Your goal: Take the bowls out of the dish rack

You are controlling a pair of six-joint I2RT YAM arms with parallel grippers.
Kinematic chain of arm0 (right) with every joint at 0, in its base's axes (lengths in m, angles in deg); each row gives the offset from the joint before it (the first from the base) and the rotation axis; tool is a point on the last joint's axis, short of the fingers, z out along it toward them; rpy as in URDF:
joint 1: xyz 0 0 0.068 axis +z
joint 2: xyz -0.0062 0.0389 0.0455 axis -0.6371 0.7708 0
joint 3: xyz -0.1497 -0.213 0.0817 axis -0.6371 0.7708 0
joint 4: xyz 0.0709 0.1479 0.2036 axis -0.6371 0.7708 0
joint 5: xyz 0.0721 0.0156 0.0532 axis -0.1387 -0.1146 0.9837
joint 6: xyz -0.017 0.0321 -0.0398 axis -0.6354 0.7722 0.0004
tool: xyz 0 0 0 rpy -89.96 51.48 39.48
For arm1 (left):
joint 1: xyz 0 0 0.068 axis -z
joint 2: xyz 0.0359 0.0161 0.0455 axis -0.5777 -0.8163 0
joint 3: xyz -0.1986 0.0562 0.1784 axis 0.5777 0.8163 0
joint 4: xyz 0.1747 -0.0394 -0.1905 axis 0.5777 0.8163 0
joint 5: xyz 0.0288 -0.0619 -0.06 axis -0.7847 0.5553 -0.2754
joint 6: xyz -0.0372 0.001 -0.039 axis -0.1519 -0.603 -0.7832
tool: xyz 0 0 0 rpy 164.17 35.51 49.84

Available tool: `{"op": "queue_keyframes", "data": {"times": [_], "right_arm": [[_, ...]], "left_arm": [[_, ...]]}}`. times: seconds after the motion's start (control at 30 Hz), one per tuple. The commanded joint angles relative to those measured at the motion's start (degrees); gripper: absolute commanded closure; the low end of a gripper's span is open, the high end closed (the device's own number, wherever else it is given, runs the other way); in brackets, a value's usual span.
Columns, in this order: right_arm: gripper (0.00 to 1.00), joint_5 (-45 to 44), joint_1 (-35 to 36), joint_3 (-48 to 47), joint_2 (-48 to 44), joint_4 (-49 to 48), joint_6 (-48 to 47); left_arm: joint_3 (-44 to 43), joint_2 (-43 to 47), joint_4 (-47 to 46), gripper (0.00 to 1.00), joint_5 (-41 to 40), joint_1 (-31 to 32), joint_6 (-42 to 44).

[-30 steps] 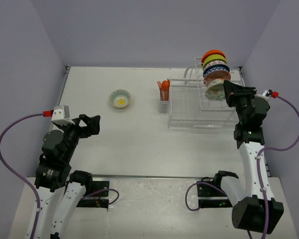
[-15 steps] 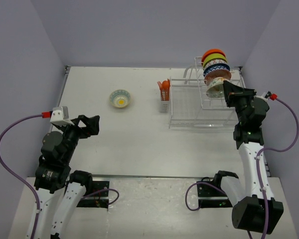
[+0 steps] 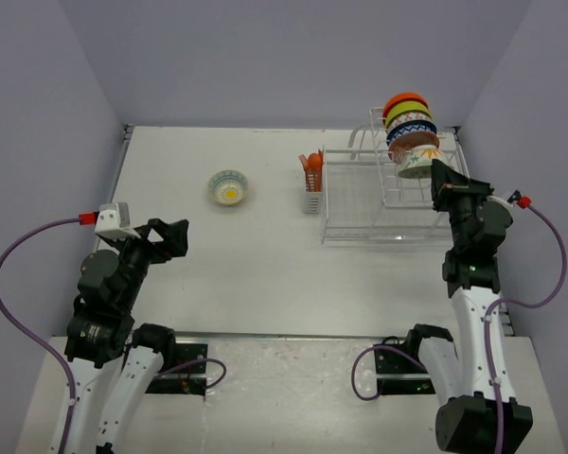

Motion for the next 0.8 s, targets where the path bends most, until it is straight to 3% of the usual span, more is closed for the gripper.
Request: {"op": "queue_keyframes", "data": {"times": [0.0,0.37,0.77], "right_arm": [[1.0,-2.84,-0.37,0.69,-1.86,-7.41,4.62],[1.0,0.68,-0.46,3.25,-1.69,-16.29,11.04],[1.0,2.26,-0.46,3.42,-4.41,-17.52,11.48]], "left_arm": [[-0.22,0.72,-0.03,0.0,-0.87,0.16,-0.4],[-0.13,1.15,-0.12,0.0,-1.05,0.16,-0.58],[-0.04,0.98,-0.21,0.0,-0.78,0.16,-0.49]]}}
